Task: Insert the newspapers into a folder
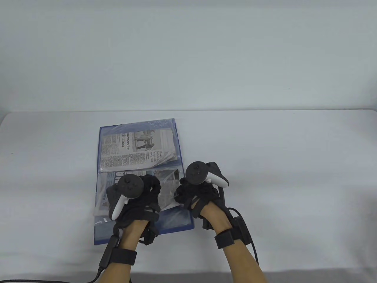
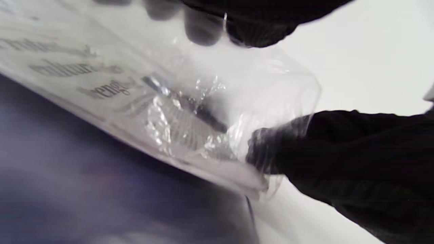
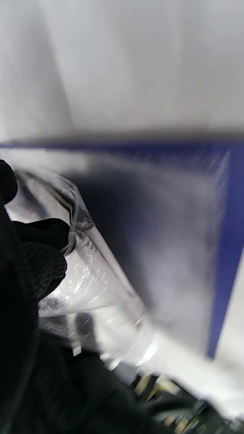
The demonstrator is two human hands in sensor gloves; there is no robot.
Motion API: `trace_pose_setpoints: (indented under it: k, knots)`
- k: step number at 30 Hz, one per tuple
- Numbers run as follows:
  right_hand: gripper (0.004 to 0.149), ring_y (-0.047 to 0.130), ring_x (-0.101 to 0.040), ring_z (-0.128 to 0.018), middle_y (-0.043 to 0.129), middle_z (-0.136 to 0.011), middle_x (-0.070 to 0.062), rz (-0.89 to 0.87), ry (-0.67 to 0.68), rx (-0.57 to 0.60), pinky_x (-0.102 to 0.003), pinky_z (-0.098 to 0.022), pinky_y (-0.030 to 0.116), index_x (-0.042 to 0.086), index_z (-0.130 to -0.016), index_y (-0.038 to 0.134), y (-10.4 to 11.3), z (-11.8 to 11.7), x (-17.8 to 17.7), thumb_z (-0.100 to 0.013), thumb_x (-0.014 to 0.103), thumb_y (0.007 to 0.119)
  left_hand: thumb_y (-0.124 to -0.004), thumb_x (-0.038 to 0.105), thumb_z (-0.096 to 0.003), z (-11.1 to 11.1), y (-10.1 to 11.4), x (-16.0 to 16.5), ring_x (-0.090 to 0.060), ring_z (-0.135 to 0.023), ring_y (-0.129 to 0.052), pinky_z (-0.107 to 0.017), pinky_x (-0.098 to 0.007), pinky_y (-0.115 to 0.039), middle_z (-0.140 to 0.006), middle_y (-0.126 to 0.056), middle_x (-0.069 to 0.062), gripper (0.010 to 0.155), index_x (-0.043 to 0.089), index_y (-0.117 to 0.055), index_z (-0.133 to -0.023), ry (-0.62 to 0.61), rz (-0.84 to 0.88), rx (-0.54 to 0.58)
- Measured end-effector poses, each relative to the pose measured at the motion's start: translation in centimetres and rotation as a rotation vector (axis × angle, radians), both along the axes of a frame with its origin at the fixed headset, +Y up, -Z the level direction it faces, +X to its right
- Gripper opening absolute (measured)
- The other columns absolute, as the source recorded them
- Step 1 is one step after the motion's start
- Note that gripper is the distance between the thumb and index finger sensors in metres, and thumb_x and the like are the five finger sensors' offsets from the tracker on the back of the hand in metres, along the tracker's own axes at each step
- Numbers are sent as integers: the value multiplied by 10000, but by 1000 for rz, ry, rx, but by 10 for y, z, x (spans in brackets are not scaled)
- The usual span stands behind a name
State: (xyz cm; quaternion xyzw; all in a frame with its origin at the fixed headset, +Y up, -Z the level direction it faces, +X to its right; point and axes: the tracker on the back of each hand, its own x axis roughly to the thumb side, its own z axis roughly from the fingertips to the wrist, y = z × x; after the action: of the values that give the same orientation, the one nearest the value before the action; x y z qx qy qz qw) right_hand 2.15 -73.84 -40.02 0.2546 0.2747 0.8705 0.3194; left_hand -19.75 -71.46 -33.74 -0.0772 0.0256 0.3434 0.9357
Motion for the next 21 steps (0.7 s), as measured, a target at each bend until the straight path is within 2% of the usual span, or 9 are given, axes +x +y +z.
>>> trace_pose_setpoints:
  k: [3, 6, 8, 11, 15, 21]
  knots:
    - [375, 228, -540, -991, 343, -1068, -281, -151, -109, 30, -787, -606, 220, 63, -899, 752, 14, -4, 5, -576, 252, 772, -587, 408, -637, 9, 19, 2, -359, -1208, -312, -893, -631, -330, -1251, -437, -15, 499, 340, -483, -1120, 67, 8, 162]
    - [375, 240, -542, -991, 347, -1069, -278, -264, -219, 39, -783, -611, 231, 63, -902, 742, 26, -11, 5, -580, 255, 762, -565, 417, -639, 22, 46, 7, -344, -1214, -249, -900, -623, -295, -1256, -390, -1, 518, 352, -440, -1137, 76, -51, 339]
    - [376, 245, -543, -990, 350, -1067, -278, -321, -291, 11, -779, -615, 235, 61, -906, 733, 32, -19, 2, -584, 254, 754, -559, 415, -639, 28, 55, 10, -346, -1212, -244, -899, -623, -293, -1254, -395, 4, 509, 343, -461, -1133, 65, -44, 410]
    - [376, 304, -538, -988, 432, -1060, -260, -413, -511, -30, -758, -630, 279, 75, -917, 741, 43, -34, -4, -587, 255, 761, -559, 405, -641, 34, 61, 15, -367, -1200, -199, -886, -635, -263, -1254, -367, -24, 505, 305, -494, -1132, 35, -12, 434]
    - [376, 319, -533, -985, 446, -1054, -263, -507, -562, -148, -743, -637, 297, 92, -930, 732, 54, -66, -20, -594, 259, 758, -560, 406, -641, 35, 62, 17, -362, -1200, -176, -884, -640, -245, -1255, -358, -20, 504, 294, -507, -1130, 32, -34, 457]
    - [377, 181, -547, -986, 344, -1092, -238, -430, -649, -177, -756, -623, 224, 133, -942, 718, 61, -118, -31, -600, 289, 741, -544, 425, -643, 37, 61, 5, -362, -1189, -111, -857, -658, -153, -1255, -343, -11, 495, 314, -496, -1123, 127, -45, 471]
